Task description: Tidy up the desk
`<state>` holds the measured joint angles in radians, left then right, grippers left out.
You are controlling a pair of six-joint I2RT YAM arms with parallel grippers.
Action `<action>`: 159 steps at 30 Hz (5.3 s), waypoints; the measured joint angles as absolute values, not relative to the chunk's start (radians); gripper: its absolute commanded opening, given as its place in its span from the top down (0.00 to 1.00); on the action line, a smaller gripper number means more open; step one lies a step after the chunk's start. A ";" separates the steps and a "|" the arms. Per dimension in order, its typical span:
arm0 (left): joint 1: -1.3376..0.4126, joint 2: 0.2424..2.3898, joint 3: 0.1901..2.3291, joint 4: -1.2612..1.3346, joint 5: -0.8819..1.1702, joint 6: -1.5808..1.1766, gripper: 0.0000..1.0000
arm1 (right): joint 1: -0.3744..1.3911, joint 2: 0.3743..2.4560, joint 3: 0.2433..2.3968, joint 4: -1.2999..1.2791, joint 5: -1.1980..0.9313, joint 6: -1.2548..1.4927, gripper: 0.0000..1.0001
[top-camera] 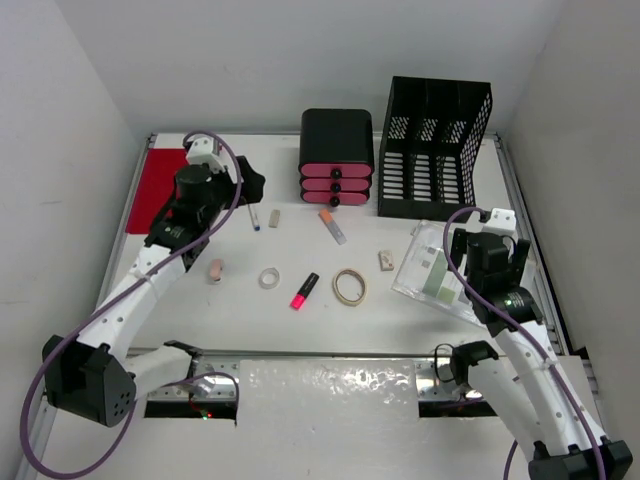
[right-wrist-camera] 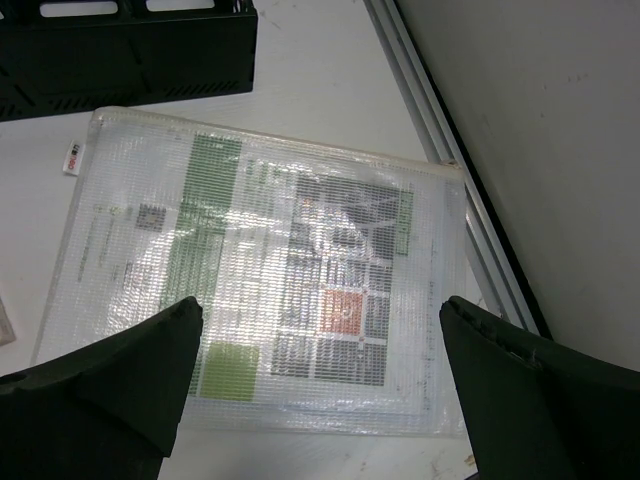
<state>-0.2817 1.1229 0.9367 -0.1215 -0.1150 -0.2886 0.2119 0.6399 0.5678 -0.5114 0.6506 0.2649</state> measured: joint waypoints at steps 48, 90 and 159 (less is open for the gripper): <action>-0.127 2.230 1.562 -0.056 -0.561 0.213 0.25 | 0.212 0.691 0.558 -0.534 0.685 0.260 0.01; -0.037 2.269 1.704 -0.284 -0.313 0.091 1.00 | 0.212 0.776 0.558 -0.496 0.656 0.256 0.01; 0.319 2.426 2.052 -0.738 -0.585 -0.521 1.00 | 0.660 2.436 1.868 0.385 -0.473 0.607 0.01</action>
<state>0.3187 2.4264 2.0521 -0.7383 -0.5846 -0.5209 0.6601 2.4355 1.8675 0.3855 -0.4732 0.6071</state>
